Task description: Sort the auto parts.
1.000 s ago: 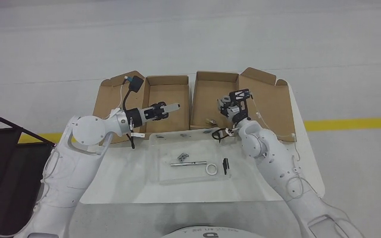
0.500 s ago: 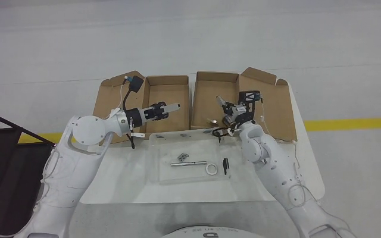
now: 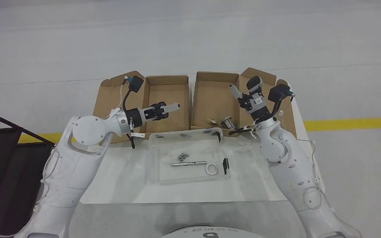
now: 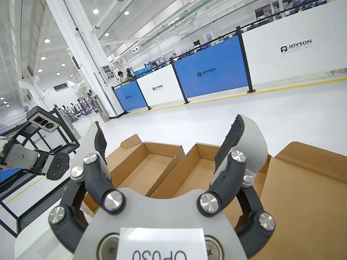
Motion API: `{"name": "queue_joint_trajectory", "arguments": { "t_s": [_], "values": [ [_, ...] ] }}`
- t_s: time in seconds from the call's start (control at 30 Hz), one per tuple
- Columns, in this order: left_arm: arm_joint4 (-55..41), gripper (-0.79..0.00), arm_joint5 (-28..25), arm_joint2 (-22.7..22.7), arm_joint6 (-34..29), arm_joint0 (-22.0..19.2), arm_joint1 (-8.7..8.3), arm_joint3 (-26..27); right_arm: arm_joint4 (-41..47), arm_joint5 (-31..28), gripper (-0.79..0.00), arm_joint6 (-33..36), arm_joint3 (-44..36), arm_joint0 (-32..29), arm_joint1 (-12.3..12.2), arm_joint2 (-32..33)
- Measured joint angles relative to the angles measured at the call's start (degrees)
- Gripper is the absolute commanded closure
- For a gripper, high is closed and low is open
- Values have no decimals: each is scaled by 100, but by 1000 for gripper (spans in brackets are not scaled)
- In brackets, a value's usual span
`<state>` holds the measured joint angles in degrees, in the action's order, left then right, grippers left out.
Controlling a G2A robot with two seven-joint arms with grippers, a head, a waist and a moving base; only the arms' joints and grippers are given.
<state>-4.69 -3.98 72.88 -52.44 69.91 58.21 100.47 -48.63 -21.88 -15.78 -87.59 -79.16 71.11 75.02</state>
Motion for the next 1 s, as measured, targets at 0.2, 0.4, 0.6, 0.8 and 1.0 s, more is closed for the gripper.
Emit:
{"name": "queue_joint_trajectory", "arguments": {
  "t_s": [0.2,0.4,0.6,0.8,1.0],
  "values": [
    [0,-785,0,0,0,0,0,0,-3,7,-785,2,-1,1,1,-3],
    [0,-785,0,0,0,0,0,0,-3,7,-785,2,-1,1,1,-3],
    [0,-785,0,0,0,0,0,0,-3,6,-785,2,-1,1,1,-3],
    [642,-785,-331,-79,-36,193,-40,179,-3,6,-785,2,-1,1,1,-3],
    [258,-785,-1316,-309,-1015,282,-70,176,-3,6,-785,2,-1,1,1,-3]
  ]
}}
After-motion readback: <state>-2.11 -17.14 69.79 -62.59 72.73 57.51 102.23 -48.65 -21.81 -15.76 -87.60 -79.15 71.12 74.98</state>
